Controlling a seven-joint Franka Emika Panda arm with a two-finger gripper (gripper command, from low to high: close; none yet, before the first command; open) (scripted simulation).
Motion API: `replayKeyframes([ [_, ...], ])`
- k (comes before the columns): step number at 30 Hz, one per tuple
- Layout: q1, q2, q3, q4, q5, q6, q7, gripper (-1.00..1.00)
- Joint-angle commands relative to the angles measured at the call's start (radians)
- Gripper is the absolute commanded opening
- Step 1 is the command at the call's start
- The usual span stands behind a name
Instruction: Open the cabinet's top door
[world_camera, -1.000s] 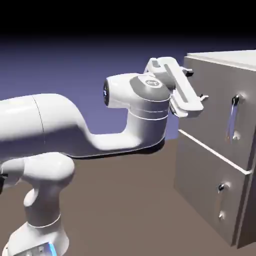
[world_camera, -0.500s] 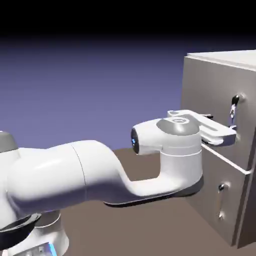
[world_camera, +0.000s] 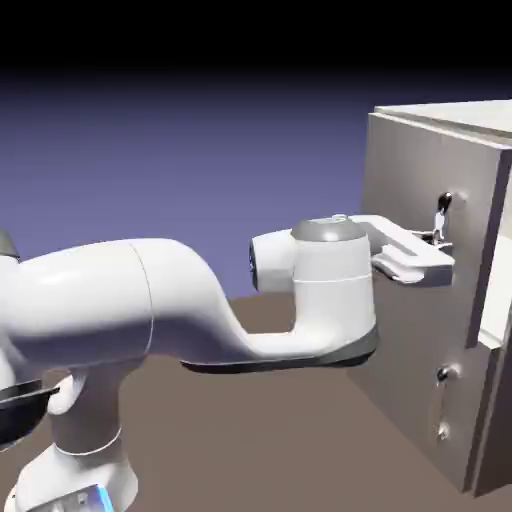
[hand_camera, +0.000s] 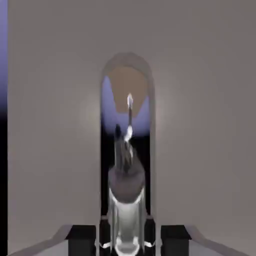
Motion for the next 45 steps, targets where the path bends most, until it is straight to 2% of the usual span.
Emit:
replayKeyframes([
  [1, -0.036, 0.020, 0.028, -0.025, 0.003, -0.016, 0.027, -1.00],
  [3, -0.109, 0.028, 0.085, -0.090, 0.047, -0.067, 0.028, -1.00],
  [9, -0.282, 0.161, 0.241, -0.136, 0.019, -0.071, 0.242, -1.00],
  [16, -0.511, 0.090, 0.491, -0.340, 0.297, -0.224, 0.127, -1.00],
  [22, -0.616, -0.005, 0.694, -0.477, 0.557, -0.361, 0.028, -1.00],
  [35, -0.598, -0.119, 1.122, -0.607, 1.123, -0.701, -0.091, -1.00],
  [45, -0.527, 0.022, 1.480, -0.522, 1.553, -1.034, -0.061, -1.00],
])
